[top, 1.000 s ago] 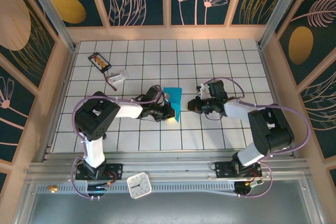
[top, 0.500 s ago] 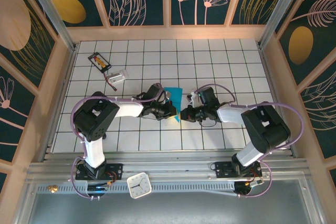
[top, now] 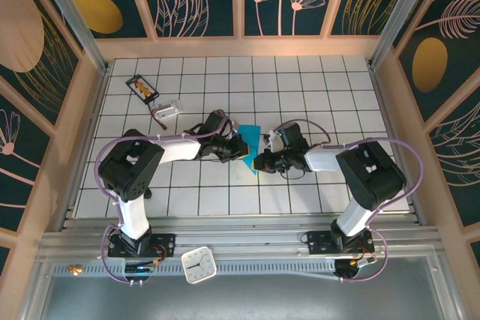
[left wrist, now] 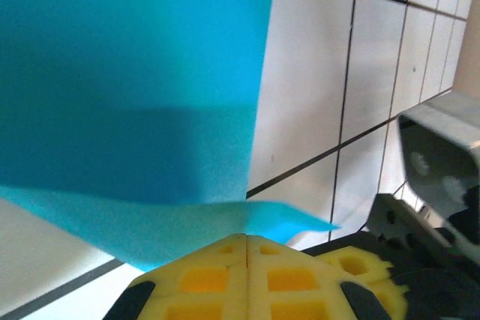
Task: Fold a paper plane with a square sheet of paper (pick it up from the middle)
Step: Third fold the triangle at the center of the table.
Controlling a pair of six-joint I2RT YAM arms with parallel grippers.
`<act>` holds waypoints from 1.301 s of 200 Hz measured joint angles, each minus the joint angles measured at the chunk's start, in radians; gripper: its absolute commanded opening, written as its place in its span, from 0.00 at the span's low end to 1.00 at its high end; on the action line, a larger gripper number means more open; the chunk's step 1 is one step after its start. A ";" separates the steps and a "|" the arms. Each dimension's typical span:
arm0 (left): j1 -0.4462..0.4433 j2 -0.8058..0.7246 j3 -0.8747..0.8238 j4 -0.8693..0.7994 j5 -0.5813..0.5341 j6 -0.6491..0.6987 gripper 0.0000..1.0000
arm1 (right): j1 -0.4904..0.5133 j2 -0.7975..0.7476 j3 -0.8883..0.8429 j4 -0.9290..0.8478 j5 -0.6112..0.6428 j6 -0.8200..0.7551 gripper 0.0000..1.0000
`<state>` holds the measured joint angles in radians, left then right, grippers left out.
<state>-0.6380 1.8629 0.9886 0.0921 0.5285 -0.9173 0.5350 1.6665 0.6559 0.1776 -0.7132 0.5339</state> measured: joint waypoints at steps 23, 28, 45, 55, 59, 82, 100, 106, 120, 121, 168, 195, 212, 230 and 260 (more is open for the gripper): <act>0.005 0.000 0.020 -0.012 -0.010 0.018 0.00 | 0.000 0.017 0.014 0.000 0.000 0.000 0.00; 0.005 0.000 0.023 -0.015 -0.011 0.023 0.00 | 0.000 0.020 0.016 -0.001 0.000 0.000 0.00; 0.005 0.000 0.027 -0.025 -0.013 0.031 0.00 | 0.000 0.031 0.023 -0.001 0.001 -0.002 0.00; 0.005 0.000 0.029 -0.032 -0.013 0.037 0.00 | 0.000 0.039 0.026 -0.001 0.002 -0.003 0.00; 0.005 0.000 0.030 -0.034 -0.013 0.037 0.00 | 0.000 0.042 0.026 -0.002 0.003 -0.003 0.00; 0.005 0.000 0.035 -0.045 -0.013 0.045 0.00 | 0.000 0.063 0.029 -0.014 0.010 -0.008 0.00; 0.005 0.000 0.035 -0.045 -0.013 0.046 0.00 | -0.002 0.081 0.034 -0.027 0.012 -0.014 0.00; 0.005 0.000 0.035 -0.045 -0.013 0.046 0.00 | -0.002 0.082 0.037 -0.032 0.013 -0.016 0.00; 0.005 0.000 0.031 -0.043 -0.012 0.044 0.00 | -0.002 0.085 0.043 -0.044 0.013 -0.026 0.00; 0.005 0.000 0.030 -0.042 -0.012 0.044 0.00 | -0.002 0.085 0.043 -0.045 0.013 -0.026 0.00; -0.003 -0.011 -0.034 -0.026 0.014 0.016 0.00 | -0.002 0.085 0.045 -0.055 0.020 -0.031 0.00; -0.021 -0.011 -0.037 -0.014 0.029 0.005 0.00 | -0.002 0.087 0.051 -0.067 0.022 -0.031 0.00; -0.031 -0.010 -0.037 -0.010 0.041 0.001 0.00 | -0.002 0.088 0.055 -0.074 0.024 -0.031 0.00; -0.036 -0.002 -0.037 0.001 0.045 -0.004 0.00 | -0.002 0.089 0.056 -0.077 0.024 -0.031 0.00; -0.035 0.029 -0.029 0.008 0.045 -0.005 0.00 | -0.002 0.089 0.056 -0.077 0.024 -0.031 0.00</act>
<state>-0.6735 1.8923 0.9596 0.0998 0.5732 -0.9218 0.5327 1.7550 0.7120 0.1005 -0.6891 0.5030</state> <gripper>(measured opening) 0.056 0.057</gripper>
